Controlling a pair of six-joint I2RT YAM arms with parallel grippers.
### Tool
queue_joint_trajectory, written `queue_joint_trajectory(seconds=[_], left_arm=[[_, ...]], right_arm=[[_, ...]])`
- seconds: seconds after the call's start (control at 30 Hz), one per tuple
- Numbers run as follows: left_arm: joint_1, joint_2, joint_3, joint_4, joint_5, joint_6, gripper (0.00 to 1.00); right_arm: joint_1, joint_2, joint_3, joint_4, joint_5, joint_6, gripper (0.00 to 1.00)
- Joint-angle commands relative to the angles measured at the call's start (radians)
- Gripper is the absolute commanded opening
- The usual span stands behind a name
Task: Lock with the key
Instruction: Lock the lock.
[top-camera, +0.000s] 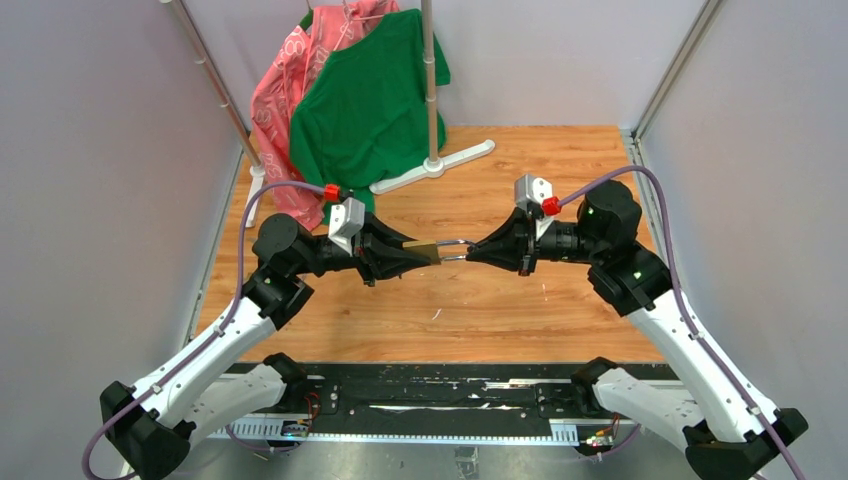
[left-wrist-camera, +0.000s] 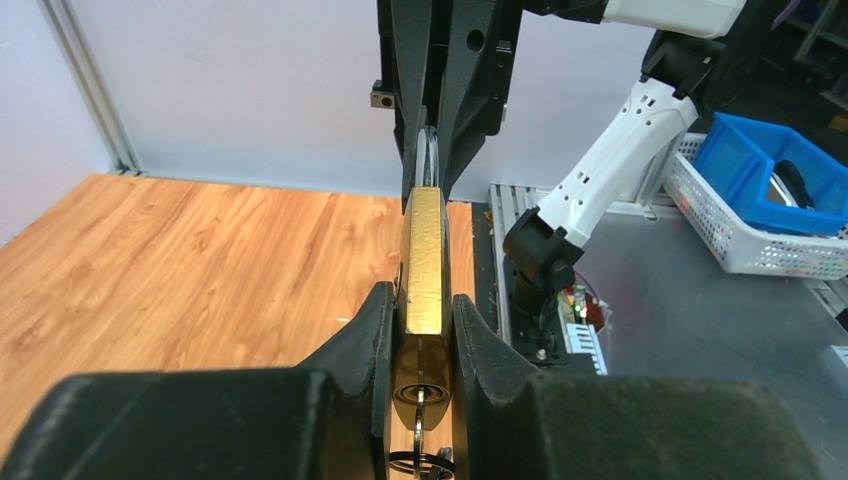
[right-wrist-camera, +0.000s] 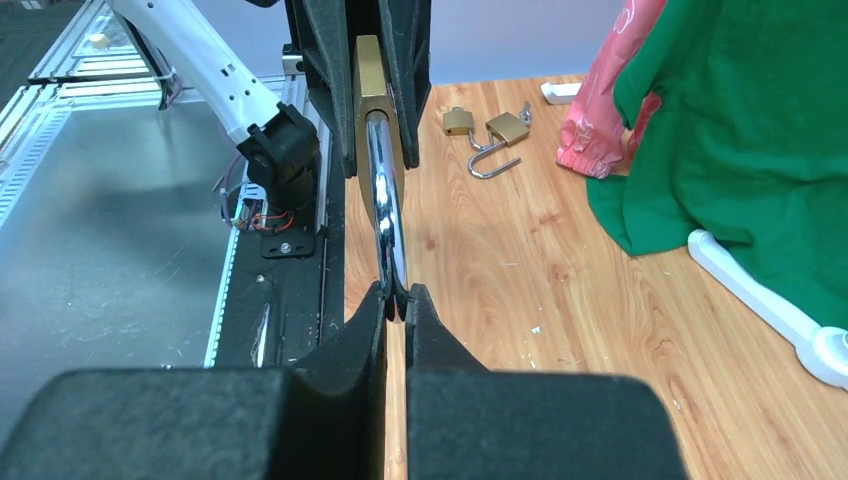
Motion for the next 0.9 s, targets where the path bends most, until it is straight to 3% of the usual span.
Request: queue_joint_trajectory(seconds=[0.0, 0.1, 0.27, 0.53, 0.67, 0.87], left_arm=[[0.004, -0.011, 0.049, 0.109, -0.002, -0.019, 0.00], [0.004, -0.004, 0.048, 0.189, -0.014, -0.092, 0.00], [-0.014, 0.043, 0.046, 0.420, 0.003, -0.290, 0.00], [-0.040, 0.073, 0.054, 0.528, 0.065, -0.283, 0.00], [-0.047, 0.069, 0.080, 0.541, 0.144, -0.213, 0.00], [-0.052, 0.069, 0.079, 0.510, 0.087, -0.099, 0.00]], right_arm=[[-0.017, -0.026, -0.007, 0.035, 0.008, 0.017, 0.00], [-0.010, -0.034, -0.042, 0.050, 0.070, -0.005, 0.00], [0.060, -0.059, -0.152, 0.369, 0.080, 0.067, 0.00], [0.063, -0.020, -0.097, 0.337, -0.108, 0.128, 0.00], [0.063, -0.040, -0.058, 0.135, -0.067, 0.006, 0.00], [0.064, -0.057, -0.051, 0.167, -0.056, 0.062, 0.00]])
